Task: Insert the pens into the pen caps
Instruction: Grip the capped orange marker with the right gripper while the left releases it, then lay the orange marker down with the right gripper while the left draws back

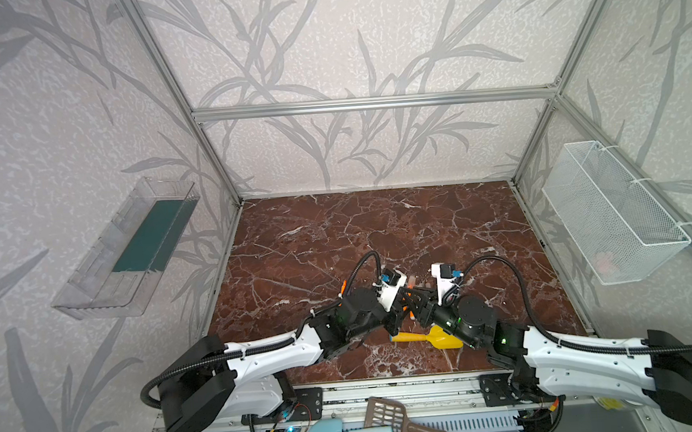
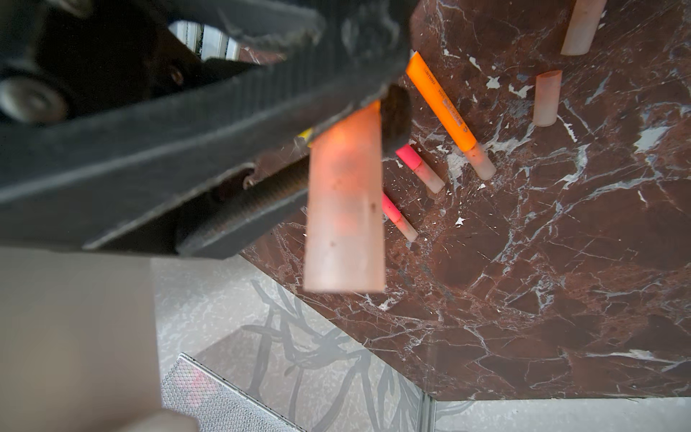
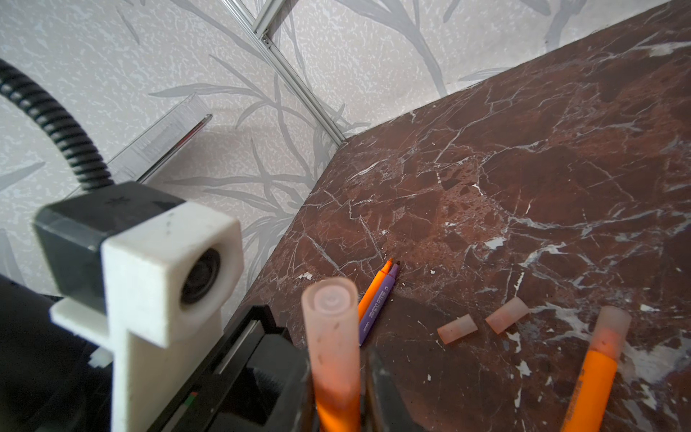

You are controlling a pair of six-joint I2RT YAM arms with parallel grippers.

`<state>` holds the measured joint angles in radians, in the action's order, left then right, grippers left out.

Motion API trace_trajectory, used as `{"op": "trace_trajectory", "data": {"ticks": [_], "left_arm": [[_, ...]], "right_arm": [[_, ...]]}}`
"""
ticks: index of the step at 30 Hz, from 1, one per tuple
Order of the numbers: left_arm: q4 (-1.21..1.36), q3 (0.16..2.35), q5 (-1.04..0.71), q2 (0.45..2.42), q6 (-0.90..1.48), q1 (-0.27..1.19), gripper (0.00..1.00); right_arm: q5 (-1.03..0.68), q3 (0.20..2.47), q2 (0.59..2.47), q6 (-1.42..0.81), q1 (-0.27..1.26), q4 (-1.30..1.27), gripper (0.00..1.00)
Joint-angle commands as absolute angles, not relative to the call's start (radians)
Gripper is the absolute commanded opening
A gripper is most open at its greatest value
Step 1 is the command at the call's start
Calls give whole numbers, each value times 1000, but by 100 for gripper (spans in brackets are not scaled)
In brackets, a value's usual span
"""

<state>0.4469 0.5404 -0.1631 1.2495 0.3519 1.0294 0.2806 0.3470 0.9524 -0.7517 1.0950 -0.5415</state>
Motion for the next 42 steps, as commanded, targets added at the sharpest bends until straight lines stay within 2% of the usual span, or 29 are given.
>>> {"op": "trace_trajectory", "data": {"ticks": [1,3,7,9,13,19,25,32,42], "left_arm": [[552,547,-188,1242,359,1036,0],[559,542,-194,1247,359,1037,0],[524,541,-153,1246,361,1037,34],[478,545,-103,1246,362,1035,48],[407,539,-9,1258,367,1025,59],[347,520,21,1266,407,941,64],[303,494,54,1255,444,842,66],[274,460,106,1193,427,833,68],[210,442,166,1115,411,818,69]], "right_arm": [[270,349,982,-739,1103,-509,16],[280,345,991,-739,1103,-512,12],[374,366,990,-744,1098,-426,9],[395,402,982,-737,1075,-307,8],[362,428,985,-714,962,-146,5],[217,463,1041,-681,779,3,3],[156,566,1276,-643,734,34,0],[54,692,1521,-601,695,62,0],[80,765,1669,-620,679,110,0]]}}
